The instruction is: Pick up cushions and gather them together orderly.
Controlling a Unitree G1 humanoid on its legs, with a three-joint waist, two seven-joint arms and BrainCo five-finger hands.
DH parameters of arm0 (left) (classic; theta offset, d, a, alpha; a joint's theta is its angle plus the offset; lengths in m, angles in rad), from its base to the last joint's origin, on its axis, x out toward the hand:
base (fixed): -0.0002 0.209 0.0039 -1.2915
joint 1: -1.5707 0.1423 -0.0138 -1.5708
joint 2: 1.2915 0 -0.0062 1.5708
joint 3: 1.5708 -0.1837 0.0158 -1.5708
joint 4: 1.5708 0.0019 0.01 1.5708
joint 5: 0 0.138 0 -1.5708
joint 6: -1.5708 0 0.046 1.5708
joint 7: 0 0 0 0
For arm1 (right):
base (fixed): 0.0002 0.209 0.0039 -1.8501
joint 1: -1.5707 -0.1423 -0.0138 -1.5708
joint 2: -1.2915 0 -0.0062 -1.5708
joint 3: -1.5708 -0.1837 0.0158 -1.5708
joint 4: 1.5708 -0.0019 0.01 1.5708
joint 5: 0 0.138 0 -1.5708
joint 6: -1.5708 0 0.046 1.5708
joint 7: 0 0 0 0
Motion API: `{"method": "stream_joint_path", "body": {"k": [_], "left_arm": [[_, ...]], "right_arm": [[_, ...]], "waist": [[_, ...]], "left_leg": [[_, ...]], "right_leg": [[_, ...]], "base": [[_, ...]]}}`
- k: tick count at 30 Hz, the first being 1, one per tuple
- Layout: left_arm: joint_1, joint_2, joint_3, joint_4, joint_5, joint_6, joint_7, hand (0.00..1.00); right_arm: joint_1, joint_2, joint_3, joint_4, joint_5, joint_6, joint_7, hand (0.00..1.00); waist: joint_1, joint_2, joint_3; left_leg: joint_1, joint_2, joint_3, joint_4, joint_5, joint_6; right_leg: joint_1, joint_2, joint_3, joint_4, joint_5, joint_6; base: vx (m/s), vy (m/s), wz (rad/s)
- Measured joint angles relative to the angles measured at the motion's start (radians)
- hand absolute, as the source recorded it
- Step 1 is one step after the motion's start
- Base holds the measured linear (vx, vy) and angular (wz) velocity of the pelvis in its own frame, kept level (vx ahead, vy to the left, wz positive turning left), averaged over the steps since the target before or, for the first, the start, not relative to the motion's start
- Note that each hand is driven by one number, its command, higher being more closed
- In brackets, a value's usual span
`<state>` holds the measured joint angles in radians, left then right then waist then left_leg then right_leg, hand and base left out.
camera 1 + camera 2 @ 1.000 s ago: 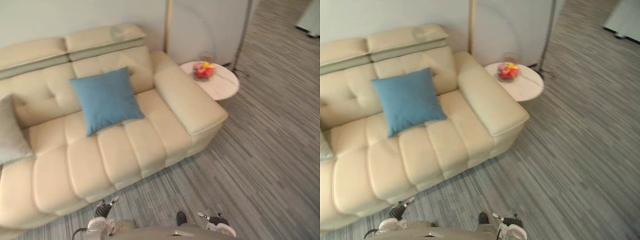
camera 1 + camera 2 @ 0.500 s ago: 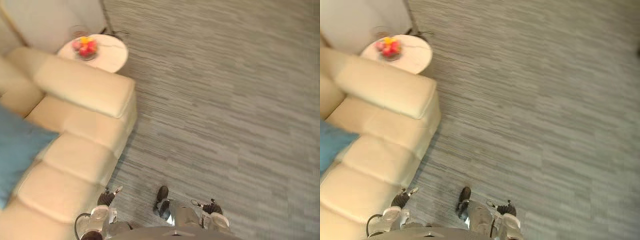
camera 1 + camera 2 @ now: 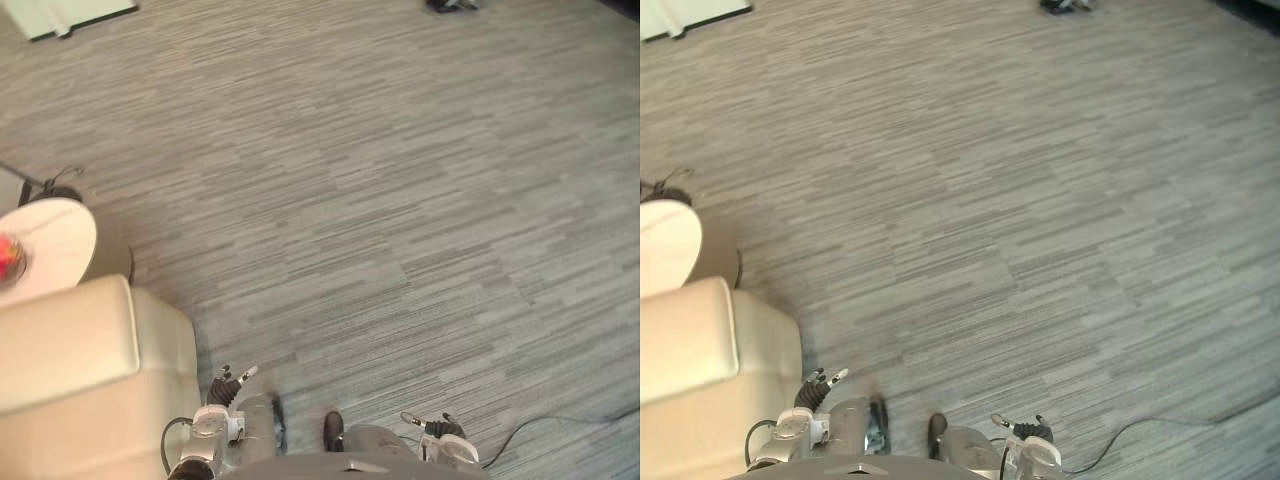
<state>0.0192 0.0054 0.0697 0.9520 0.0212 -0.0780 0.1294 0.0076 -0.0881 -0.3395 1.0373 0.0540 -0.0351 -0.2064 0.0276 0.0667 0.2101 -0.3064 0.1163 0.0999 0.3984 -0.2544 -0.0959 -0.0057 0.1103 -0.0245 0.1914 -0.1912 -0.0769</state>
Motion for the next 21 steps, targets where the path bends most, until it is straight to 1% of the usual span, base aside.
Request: {"method": "stream_joint_path", "body": {"k": [1, 2, 3, 4, 5, 6, 7, 8, 9, 10, 11, 12, 13, 14, 15, 16, 17, 18, 19, 20, 21], "left_arm": [[0.003, 0.002, 0.000, -0.001, -0.002, -0.002, 0.001, 0.00], [0.004, 0.002, 0.000, -0.001, -0.010, -0.004, 0.001, 0.00], [0.003, 0.004, -0.001, -0.001, -0.019, -0.005, 0.001, 0.00], [0.002, 0.006, -0.003, -0.001, -0.019, -0.006, 0.001, 0.00], [0.002, 0.013, -0.006, 0.000, -0.019, -0.006, 0.001, 0.00], [0.000, 0.025, -0.014, -0.001, -0.019, -0.006, 0.000, 0.00], [-0.010, 0.035, -0.023, -0.001, -0.019, -0.006, 0.000, 0.00], [-0.013, 0.039, -0.029, 0.000, -0.019, -0.006, 0.000, 0.00], [-0.017, 0.048, -0.034, 0.002, -0.019, -0.002, 0.000, 0.00], [-0.016, 0.056, -0.034, 0.003, -0.019, 0.002, 0.002, 0.00], [-0.015, 0.058, -0.037, 0.005, -0.019, 0.008, 0.002, 0.00], [-0.012, 0.061, -0.050, 0.005, -0.019, 0.011, 0.005, 0.00], [-0.010, 0.066, -0.053, 0.003, -0.020, 0.010, 0.012, 0.00], [-0.009, 0.069, -0.052, 0.003, -0.020, 0.010, 0.015, 0.00], [-0.009, 0.077, -0.050, 0.002, -0.020, 0.010, 0.018, 0.00], [-0.009, 0.086, -0.050, 0.003, -0.020, 0.009, 0.018, 0.00], [-0.010, 0.086, -0.050, 0.003, -0.020, 0.010, 0.018, 0.00], [-0.010, 0.084, -0.052, 0.006, -0.020, 0.011, 0.018, 0.00], [-0.011, 0.083, -0.053, 0.009, -0.019, 0.011, 0.018, 0.00], [-0.013, 0.082, -0.061, 0.019, -0.018, 0.015, 0.018, 0.00], [-0.006, 0.084, -0.066, 0.024, -0.017, 0.016, 0.017, 0.00]], "right_arm": [[0.000, 0.001, -0.001, 0.000, 0.000, 0.000, -0.002, 0.00], [0.001, 0.002, -0.002, 0.000, 0.000, 0.000, -0.002, 0.00], [0.003, 0.003, -0.003, 0.000, 0.000, 0.000, -0.002, 0.00], [0.007, 0.010, -0.009, 0.000, 0.000, 0.000, -0.002, 0.00], [0.015, 0.020, -0.023, -0.001, 0.000, 0.000, -0.001, 0.00], [0.018, 0.032, -0.029, -0.002, 0.000, -0.001, -0.001, 0.00], [0.017, 0.042, -0.031, -0.003, 0.000, -0.001, 0.000, 0.00], [0.016, 0.052, -0.035, -0.007, 0.001, -0.002, 0.002, 0.00], [0.014, 0.067, -0.036, -0.017, 0.001, -0.003, 0.003, 0.00], [0.001, 0.078, -0.033, -0.027, 0.001, -0.004, 0.009, 0.00], [-0.008, 0.076, -0.029, -0.025, 0.000, -0.003, 0.011, 0.00], [-0.014, 0.071, -0.021, -0.027, 0.000, -0.004, 0.011, 0.00], [-0.017, 0.063, -0.004, -0.032, 0.000, -0.007, 0.012, 0.00], [-0.020, 0.060, 0.006, -0.033, -0.001, -0.009, 0.012, 0.00], [-0.033, 0.059, 0.017, -0.035, -0.001, -0.009, 0.013, 0.00], [-0.050, 0.062, 0.021, -0.035, -0.001, -0.009, 0.014, 0.00], [-0.056, 0.063, 0.021, -0.035, -0.001, -0.009, 0.015, 0.00], [-0.060, 0.060, 0.020, -0.036, -0.001, -0.009, 0.015, 0.00], [-0.059, 0.059, 0.019, -0.036, -0.001, -0.009, 0.015, 0.00], [-0.043, 0.060, 0.016, -0.035, -0.001, -0.005, 0.015, 0.00], [-0.026, 0.062, 0.001, -0.039, 0.002, -0.007, 0.016, 0.00]], "waist": [[0.003, 0.001, 0.001], [0.006, 0.001, 0.001], [0.010, 0.000, 0.000], [0.014, -0.004, -0.001], [0.015, -0.016, -0.008], [0.013, -0.024, -0.016], [0.011, -0.050, -0.011], [0.012, -0.060, -0.010], [0.014, -0.073, -0.008], [0.016, -0.084, -0.002], [0.016, -0.085, 0.000], [0.013, -0.078, 0.004], [0.007, -0.065, 0.006], [0.006, -0.053, 0.006], [0.005, -0.052, 0.003], [0.004, -0.055, 0.002], [0.003, -0.055, 0.003], [0.002, -0.054, 0.005], [0.001, -0.055, 0.005], [-0.010, -0.072, 0.003], [-0.021, -0.103, -0.007]], "left_leg": [[-0.008, -0.007, -0.022, -0.066, 0.036, -0.003], [-0.008, -0.007, -0.025, -0.097, 0.054, -0.004], [-0.009, -0.008, -0.027, -0.127, 0.093, -0.002], [-0.006, -0.013, -0.042, -0.109, 0.133, 0.014], [-0.006, -0.026, -0.044, -0.084, 0.171, 0.031], [-0.004, -0.040, -0.034, -0.060, 0.195, 0.043], [0.005, -0.051, -0.003, -0.042, 0.161, 0.055], [0.012, -0.055, 0.013, -0.033, 0.148, 0.062], [0.035, -0.056, 0.046, -0.034, 0.123, 0.076], [0.081, -0.056, 0.091, -0.040, 0.102, 0.089], [0.122, -0.056, 0.118, -0.050, 0.093, 0.104], [0.184, -0.053, 0.141, -0.077, 0.090, 0.107], [0.260, -0.038, 0.181, -0.123, 0.089, 0.110], [0.280, -0.031, 0.203, -0.141, 0.089, 0.110], [0.310, -0.019, 0.237, -0.175, 0.089, 0.110], [0.338, -0.006, 0.286, -0.213, 0.087, 0.107], [0.348, 0.001, 0.305, -0.225, 0.083, 0.099], [0.366, 0.009, 0.332, -0.240, 0.074, 0.084], [0.376, 0.010, 0.345, -0.245, 0.069, 0.075], [0.412, -0.005, 0.370, -0.248, 0.053, 0.047], [0.450, -0.030, 0.369, -0.247, 0.031, 0.012]], "right_leg": [[0.019, 0.000, 0.023, -0.011, -0.007, 0.013], [0.030, 0.000, 0.037, -0.017, -0.012, 0.019], [0.056, 0.000, 0.058, -0.031, -0.023, 0.034], [0.075, -0.003, 0.083, -0.033, -0.039, 0.053], [0.081, -0.016, 0.102, -0.017, -0.064, 0.070], [0.077, -0.038, 0.113, 0.024, -0.097, 0.097], [0.049, -0.061, 0.117, 0.099, -0.124, 0.133], [0.024, -0.071, 0.116, 0.152, -0.130, 0.148], [-0.039, -0.087, 0.102, 0.290, -0.135, 0.182], [-0.106, -0.126, 0.043, 0.452, -0.139, 0.214], [-0.133, -0.161, -0.013, 0.523, -0.153, 0.202], [-0.139, -0.205, -0.102, 0.550, -0.166, 0.176], [-0.144, -0.246, -0.235, 0.529, -0.179, 0.140], [-0.156, -0.255, -0.277, 0.513, -0.178, 0.133], [-0.184, -0.267, -0.350, 0.476, -0.174, 0.128], [-0.232, -0.273, -0.430, 0.412, -0.157, 0.109], [-0.257, -0.272, -0.463, 0.381, -0.141, 0.103], [-0.294, -0.265, -0.489, 0.324, -0.101, 0.096], [-0.308, -0.257, -0.488, 0.292, -0.075, 0.093], [-0.313, -0.246, -0.476, 0.169, 0.053, 0.063], [-0.309, -0.264, -0.456, 0.140, 0.169, -0.003]], "base": [[0.24, 0.128, -0.68], [0.29, 0.144, -0.59], [0.34, 0.183, -0.56], [0.54, 0.296, -0.61], [0.49, 0.274, -0.56], [0.52, 0.263, -0.51], [0.41, 0.199, -0.43], [0.49, 0.241, -0.51], [0.44, 0.236, -0.74], [0.42, 0.233, -0.91], [0.36, 0.206, -0.97], [0.38, 0.178, -0.97], [0.30, 0.133, -0.84], [0.28, 0.088, -0.84], [0.21, 0.039, -0.86], [0.31, 0.036, -0.91], [0.26, 0.001, -0.90], [0.22, -0.020, -0.61], [0.25, -0.059, -0.68], [0.36, -0.122, -0.49], [0.39, -0.154, -0.49]]}}
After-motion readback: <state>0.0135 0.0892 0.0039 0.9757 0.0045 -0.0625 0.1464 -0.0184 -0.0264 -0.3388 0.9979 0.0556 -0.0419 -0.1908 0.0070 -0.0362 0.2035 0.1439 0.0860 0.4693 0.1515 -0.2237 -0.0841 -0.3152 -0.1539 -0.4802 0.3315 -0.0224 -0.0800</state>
